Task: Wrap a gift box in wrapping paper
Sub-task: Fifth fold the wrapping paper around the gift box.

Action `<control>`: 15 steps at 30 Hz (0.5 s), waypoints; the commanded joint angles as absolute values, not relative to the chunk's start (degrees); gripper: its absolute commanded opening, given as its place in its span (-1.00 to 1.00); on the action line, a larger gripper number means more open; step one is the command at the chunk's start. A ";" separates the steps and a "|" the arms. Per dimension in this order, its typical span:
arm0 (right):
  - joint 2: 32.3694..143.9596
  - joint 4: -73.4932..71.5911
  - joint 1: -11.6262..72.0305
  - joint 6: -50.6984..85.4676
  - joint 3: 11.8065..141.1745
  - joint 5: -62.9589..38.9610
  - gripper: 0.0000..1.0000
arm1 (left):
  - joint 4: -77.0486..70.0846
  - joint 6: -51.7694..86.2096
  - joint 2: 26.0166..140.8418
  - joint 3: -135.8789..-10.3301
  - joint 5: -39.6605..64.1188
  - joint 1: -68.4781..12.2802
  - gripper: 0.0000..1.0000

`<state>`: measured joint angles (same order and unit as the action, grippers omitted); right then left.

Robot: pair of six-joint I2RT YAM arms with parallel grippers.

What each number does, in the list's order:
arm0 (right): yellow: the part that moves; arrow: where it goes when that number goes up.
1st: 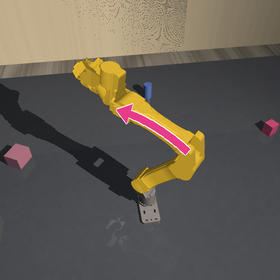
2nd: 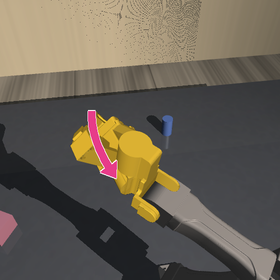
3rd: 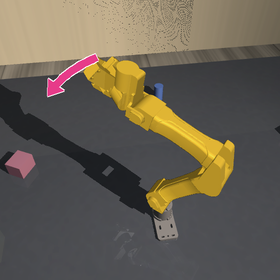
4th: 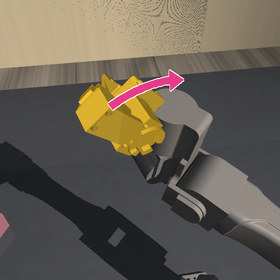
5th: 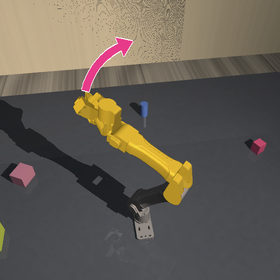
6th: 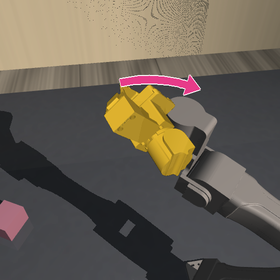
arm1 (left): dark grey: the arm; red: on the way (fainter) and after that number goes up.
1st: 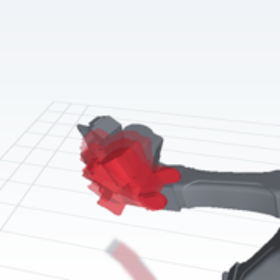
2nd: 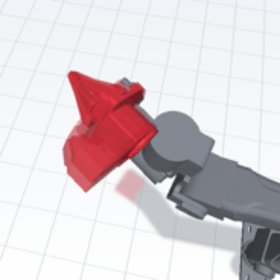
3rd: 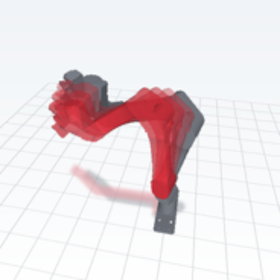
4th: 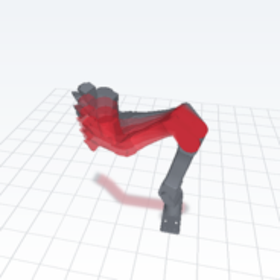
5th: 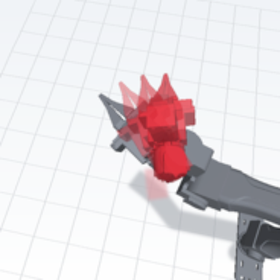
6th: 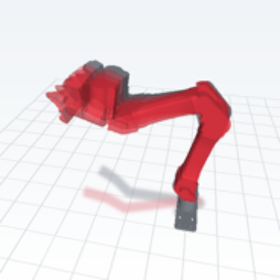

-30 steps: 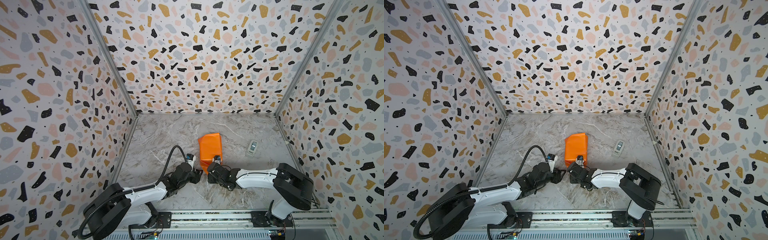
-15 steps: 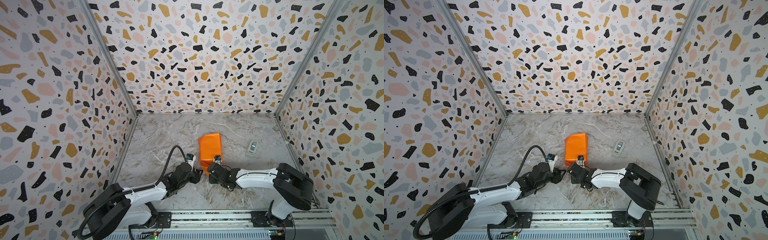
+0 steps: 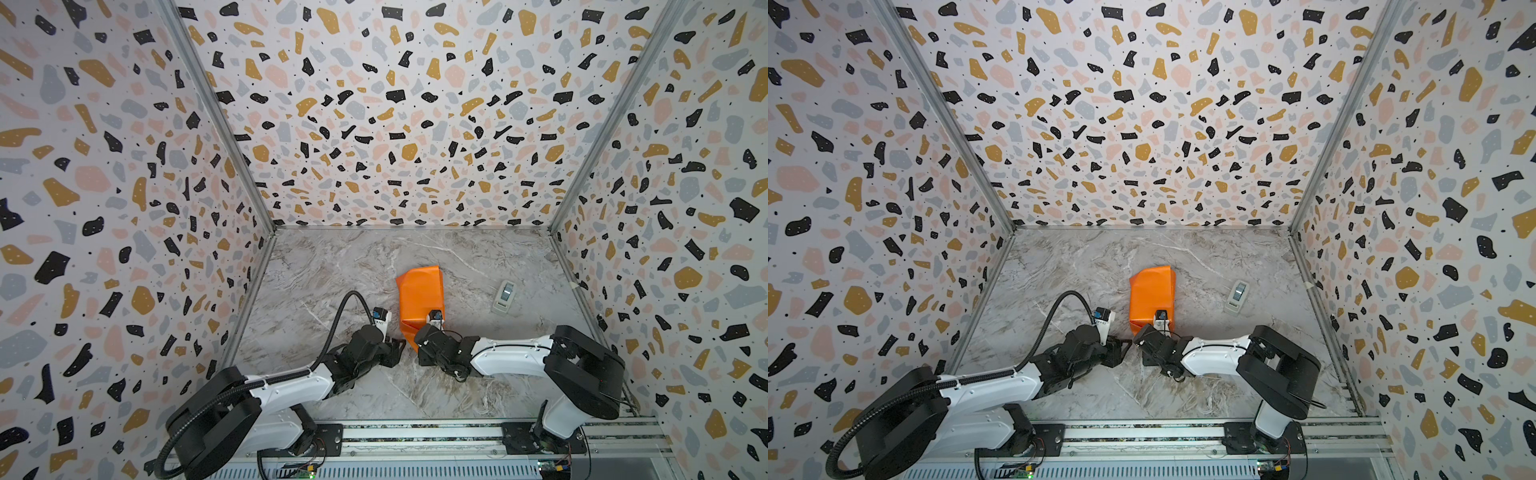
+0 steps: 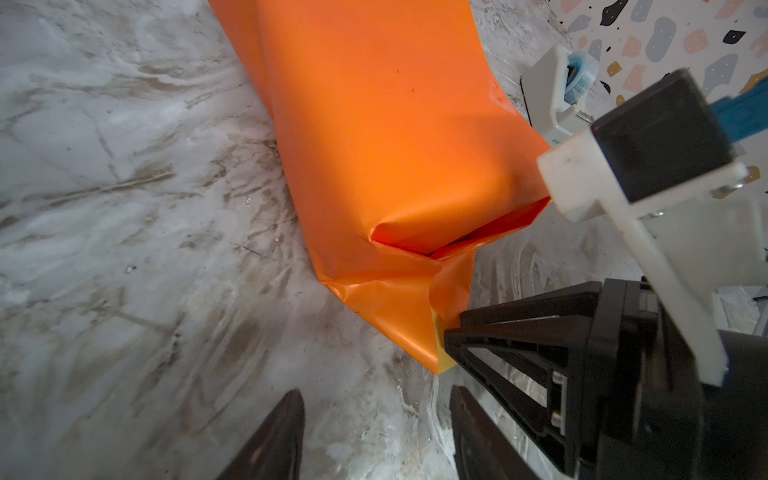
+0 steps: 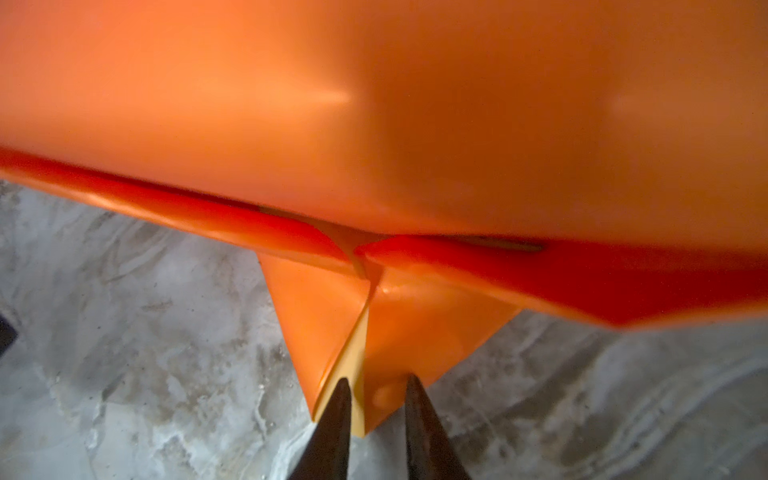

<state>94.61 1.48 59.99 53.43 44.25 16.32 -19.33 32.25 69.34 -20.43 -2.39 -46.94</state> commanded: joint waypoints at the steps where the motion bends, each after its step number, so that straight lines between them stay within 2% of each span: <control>1: 97.81 7.51 60.04 53.50 42.89 16.96 -0.52 | -20.12 32.60 67.90 -19.09 -2.46 -46.76 0.14; 15: 98.35 7.28 60.33 53.11 44.43 17.31 -0.78 | -21.07 33.66 66.91 -17.72 -1.91 -46.76 0.14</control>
<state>96.03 1.43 60.38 53.41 45.08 18.81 -19.38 33.08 67.75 -18.39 -2.22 -46.94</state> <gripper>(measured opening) 0.113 0.569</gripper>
